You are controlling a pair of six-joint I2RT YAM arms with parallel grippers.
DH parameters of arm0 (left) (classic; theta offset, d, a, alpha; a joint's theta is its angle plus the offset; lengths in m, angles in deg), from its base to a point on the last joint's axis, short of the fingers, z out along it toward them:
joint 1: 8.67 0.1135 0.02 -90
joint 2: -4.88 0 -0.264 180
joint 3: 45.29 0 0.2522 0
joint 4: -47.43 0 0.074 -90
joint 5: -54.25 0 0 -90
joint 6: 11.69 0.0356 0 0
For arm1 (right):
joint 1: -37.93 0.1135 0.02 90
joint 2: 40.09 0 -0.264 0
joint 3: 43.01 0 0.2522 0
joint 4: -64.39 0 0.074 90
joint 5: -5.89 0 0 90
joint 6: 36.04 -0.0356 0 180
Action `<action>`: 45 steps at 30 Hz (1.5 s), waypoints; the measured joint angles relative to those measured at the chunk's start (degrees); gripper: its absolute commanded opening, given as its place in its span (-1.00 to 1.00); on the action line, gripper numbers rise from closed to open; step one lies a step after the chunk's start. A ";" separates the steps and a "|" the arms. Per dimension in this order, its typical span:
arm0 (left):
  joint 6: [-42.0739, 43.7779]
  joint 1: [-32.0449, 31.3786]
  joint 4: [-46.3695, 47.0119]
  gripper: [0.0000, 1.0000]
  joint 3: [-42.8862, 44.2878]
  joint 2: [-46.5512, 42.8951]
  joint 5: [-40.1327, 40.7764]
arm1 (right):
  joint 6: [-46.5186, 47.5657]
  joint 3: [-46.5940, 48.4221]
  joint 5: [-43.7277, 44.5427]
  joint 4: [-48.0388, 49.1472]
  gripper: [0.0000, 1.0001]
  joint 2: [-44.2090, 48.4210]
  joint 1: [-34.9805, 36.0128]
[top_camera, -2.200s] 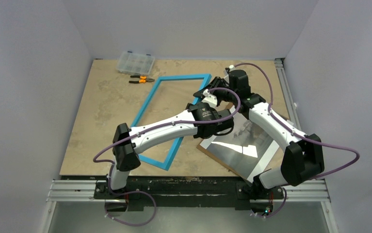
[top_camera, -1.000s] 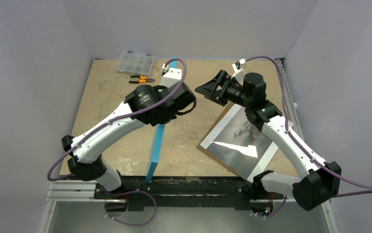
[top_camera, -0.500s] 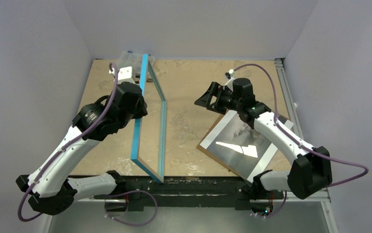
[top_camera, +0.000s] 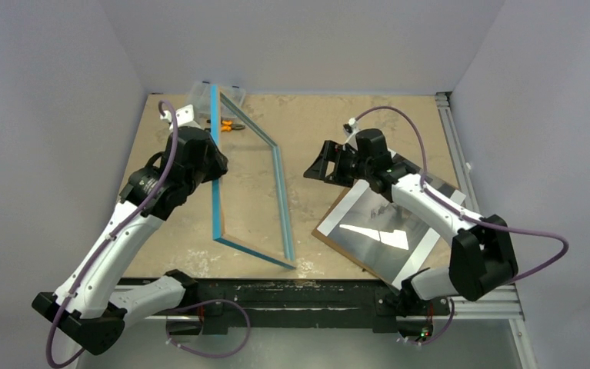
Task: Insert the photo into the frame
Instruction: Turn over the photo frame at the center of the board.
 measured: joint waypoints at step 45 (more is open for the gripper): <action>5.75 10.84 -3.82 -0.32 -21.33 8.87 -1.51 | 9.55 3.19 12.87 -3.54 -1.00 -20.37 7.76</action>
